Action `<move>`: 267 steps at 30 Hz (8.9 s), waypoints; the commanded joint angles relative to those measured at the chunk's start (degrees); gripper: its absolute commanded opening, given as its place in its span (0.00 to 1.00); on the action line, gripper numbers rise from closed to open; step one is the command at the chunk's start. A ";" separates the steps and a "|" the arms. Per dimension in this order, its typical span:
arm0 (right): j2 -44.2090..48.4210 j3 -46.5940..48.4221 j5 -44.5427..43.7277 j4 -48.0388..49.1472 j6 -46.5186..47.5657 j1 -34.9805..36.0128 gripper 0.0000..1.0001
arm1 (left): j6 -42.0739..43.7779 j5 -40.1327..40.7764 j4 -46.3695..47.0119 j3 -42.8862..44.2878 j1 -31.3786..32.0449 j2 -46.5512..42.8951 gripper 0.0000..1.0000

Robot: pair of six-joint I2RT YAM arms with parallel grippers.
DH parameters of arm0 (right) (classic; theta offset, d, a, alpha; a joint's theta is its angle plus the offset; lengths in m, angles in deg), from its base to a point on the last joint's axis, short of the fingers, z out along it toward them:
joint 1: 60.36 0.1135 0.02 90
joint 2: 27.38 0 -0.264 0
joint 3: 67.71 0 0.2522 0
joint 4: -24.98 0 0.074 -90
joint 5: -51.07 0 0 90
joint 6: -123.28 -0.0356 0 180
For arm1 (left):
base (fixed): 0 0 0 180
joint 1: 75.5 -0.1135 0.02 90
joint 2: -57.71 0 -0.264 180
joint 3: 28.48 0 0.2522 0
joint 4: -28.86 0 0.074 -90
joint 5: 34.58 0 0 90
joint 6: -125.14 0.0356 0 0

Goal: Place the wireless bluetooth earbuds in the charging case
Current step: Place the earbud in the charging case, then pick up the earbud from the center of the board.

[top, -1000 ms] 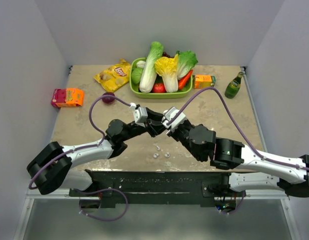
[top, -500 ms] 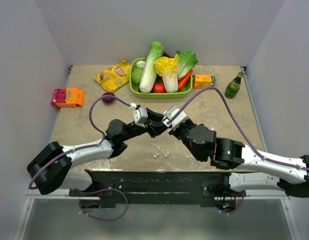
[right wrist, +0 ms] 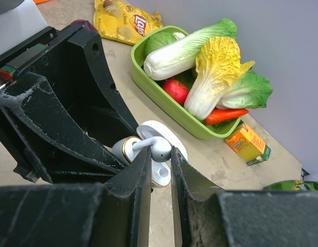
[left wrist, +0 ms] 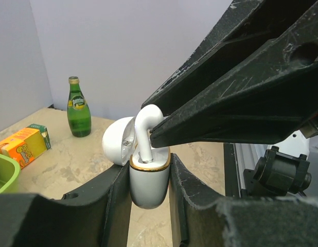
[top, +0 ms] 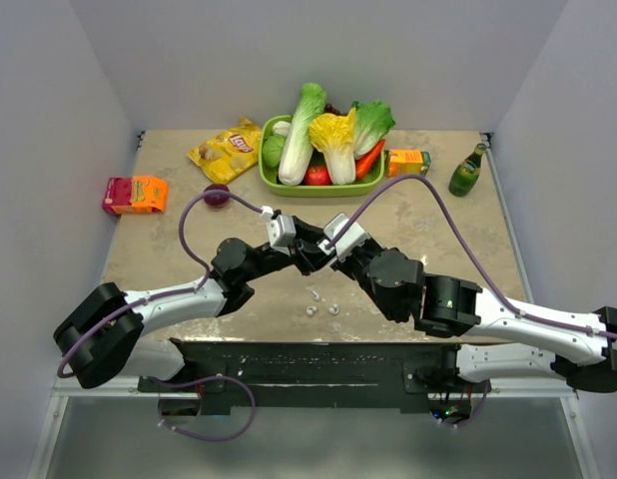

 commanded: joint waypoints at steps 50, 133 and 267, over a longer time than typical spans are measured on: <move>7.79 4.62 0.61 2.93 -8.51 1.09 0.59 | -0.47 1.77 3.58 2.03 -0.44 -0.20 0.00; 6.74 -1.27 8.60 5.56 -19.76 -4.71 0.73 | 3.05 -0.70 25.29 -8.60 -0.44 -4.33 0.00; -23.24 -23.42 34.25 19.53 -40.86 -16.49 0.03 | -1.43 24.35 13.51 -35.14 0.70 -38.61 0.00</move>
